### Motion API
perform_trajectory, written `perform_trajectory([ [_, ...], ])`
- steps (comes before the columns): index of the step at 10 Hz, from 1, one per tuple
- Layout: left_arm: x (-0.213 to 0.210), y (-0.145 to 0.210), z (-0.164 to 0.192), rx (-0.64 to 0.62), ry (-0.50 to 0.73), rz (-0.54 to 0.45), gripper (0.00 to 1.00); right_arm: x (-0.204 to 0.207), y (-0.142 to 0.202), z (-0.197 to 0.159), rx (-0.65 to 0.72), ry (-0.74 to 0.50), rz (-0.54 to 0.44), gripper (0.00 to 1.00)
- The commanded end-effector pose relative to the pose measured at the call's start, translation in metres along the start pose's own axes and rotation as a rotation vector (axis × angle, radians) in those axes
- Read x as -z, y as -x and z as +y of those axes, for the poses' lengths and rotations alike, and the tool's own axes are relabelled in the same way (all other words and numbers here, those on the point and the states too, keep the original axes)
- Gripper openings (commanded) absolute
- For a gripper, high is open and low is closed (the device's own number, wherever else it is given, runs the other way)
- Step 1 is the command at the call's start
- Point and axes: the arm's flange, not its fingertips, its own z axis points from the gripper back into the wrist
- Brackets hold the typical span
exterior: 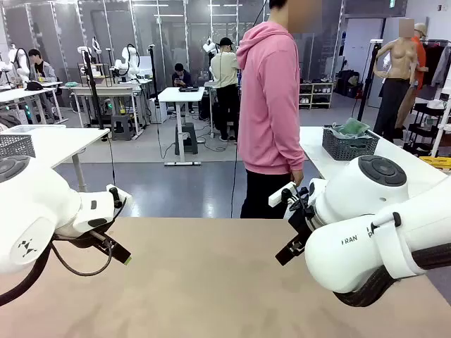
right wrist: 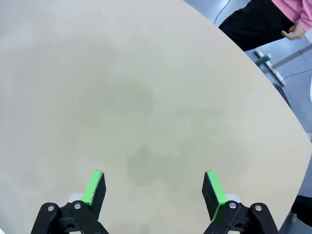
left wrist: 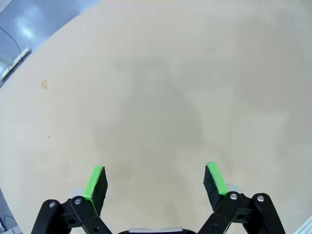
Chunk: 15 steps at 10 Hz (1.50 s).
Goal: Fold the towels and place them in the basket.
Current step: When a person lays out a Towel with hook on the table, fold it in half twice.
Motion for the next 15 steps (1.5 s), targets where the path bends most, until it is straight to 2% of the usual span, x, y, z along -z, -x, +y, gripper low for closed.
perform_trajectory([
  [1,0.000,0.000,0.000,0.000,0.000,0.000,1.00,0.000,0.000,0.000,0.000,0.000,0.000,1.00],
  [9,0.000,0.000,0.000,0.001,0.000,0.000,1.00,0.000,0.000,0.000,-0.003,0.000,0.000,1.00],
  [10,-0.028,-0.015,0.013,0.025,0.005,0.005,1.00,-0.032,-0.024,-0.016,0.015,0.004,-0.043,1.00],
  [12,-0.095,-0.036,0.035,0.026,0.090,-0.017,1.00,-0.104,-0.055,-0.047,0.054,-0.010,-0.072,1.00],
  [14,-0.179,-0.054,0.059,0.028,0.136,-0.071,1.00,-0.183,-0.068,-0.072,0.040,-0.006,-0.100,1.00],
  [15,-0.239,-0.054,0.069,0.019,0.142,-0.079,1.00,-0.236,-0.065,-0.082,0.042,-0.001,-0.098,1.00],
])
